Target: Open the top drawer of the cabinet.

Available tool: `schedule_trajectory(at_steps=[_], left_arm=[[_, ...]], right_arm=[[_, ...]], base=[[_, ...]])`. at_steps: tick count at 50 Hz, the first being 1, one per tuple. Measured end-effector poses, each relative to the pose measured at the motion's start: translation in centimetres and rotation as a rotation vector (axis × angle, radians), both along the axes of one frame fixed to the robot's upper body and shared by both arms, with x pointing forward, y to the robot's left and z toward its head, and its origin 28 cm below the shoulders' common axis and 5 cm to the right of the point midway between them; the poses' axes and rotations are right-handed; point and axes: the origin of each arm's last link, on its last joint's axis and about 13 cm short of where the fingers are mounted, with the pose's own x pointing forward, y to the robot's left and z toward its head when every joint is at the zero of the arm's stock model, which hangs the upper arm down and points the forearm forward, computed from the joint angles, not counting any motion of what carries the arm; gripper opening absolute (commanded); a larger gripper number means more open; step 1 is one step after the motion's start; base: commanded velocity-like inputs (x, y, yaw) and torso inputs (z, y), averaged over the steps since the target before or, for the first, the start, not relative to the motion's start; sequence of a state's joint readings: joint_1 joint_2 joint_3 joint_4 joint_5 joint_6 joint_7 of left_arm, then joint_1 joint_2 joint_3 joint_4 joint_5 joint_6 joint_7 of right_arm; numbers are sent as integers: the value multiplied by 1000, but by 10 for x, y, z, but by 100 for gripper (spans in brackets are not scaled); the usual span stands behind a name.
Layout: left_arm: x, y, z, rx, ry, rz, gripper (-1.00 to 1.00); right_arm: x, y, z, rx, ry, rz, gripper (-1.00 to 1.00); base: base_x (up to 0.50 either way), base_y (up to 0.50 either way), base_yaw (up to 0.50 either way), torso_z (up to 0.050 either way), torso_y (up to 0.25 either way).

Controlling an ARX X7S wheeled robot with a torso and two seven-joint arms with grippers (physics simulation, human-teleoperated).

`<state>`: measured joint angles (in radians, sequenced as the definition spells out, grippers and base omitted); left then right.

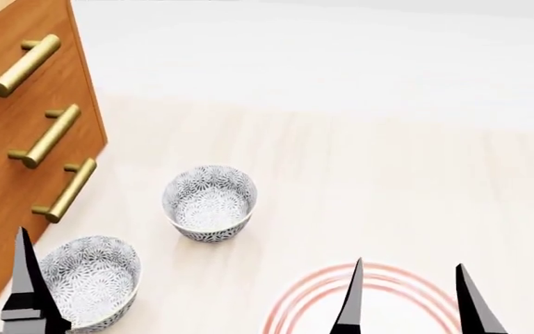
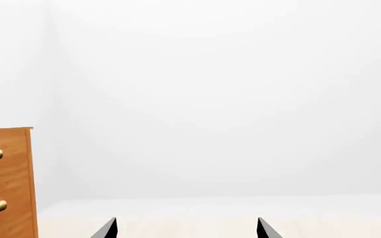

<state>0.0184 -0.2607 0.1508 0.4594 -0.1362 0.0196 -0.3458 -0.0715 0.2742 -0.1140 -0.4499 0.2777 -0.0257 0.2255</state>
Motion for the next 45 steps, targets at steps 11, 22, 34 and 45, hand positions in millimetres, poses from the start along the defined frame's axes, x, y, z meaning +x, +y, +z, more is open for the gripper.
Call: schedule_trajectory(at_steps=[11,22,34,45], left_arm=[[0,0,0,9,12,-2,100],[4,0,-2,2,72,-28,100],[10,2,5,-9,116,-50,100],[19,4,26,48,140,-54,100]], right_arm=[[0,0,-1,-2,3,0,100],[0,0,-1,-7,8,3,100],[0,0,-3,-13,16,6,100],[0,0,-3,-17,23,8,100]], base=[[0,0,0,50,0],[0,0,0,50,0],[0,0,0,50,0],[0,0,0,14,0]])
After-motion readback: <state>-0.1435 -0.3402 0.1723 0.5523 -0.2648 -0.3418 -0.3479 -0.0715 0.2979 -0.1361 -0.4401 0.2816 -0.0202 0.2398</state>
